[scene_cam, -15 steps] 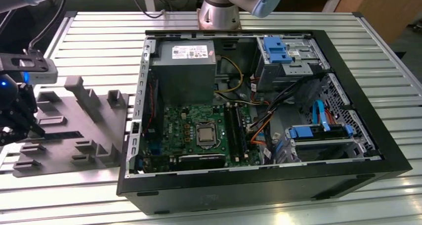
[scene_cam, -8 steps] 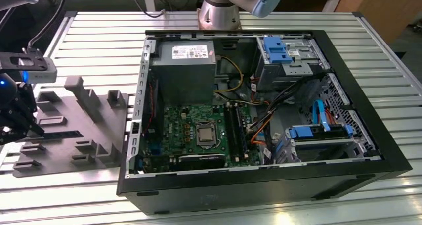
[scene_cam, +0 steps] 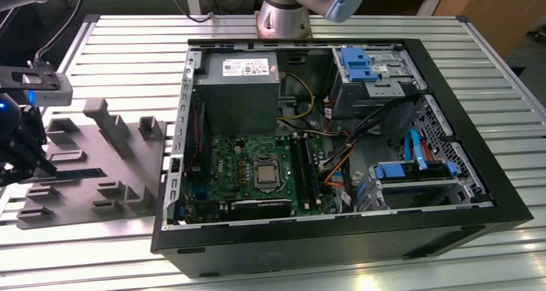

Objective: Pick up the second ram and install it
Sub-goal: 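Pick up the second ram and move it above second insertion slot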

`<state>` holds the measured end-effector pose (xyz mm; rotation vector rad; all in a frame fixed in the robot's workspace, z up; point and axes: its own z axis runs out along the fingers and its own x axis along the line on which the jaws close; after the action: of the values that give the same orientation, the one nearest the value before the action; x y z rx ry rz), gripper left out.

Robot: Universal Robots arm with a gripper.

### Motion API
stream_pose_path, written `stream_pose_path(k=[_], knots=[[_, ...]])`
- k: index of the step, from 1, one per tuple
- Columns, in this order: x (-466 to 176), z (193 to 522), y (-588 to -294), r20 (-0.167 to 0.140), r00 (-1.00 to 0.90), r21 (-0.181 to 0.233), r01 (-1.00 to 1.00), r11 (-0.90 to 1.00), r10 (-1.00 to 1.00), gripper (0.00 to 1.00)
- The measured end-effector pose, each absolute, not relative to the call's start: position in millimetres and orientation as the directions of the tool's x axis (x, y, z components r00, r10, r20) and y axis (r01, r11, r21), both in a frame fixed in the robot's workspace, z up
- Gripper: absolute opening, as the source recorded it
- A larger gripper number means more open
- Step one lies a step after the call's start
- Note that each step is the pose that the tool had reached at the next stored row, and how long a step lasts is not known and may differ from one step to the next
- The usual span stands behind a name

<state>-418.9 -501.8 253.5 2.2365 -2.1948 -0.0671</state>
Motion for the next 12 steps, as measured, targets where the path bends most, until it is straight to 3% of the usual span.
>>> stream_pose_path(k=[12], knots=[[-421.2, 253.7, -501.4, -0.025, 0.019, 0.031, -0.999, -0.019, -1.0, 0.11]])
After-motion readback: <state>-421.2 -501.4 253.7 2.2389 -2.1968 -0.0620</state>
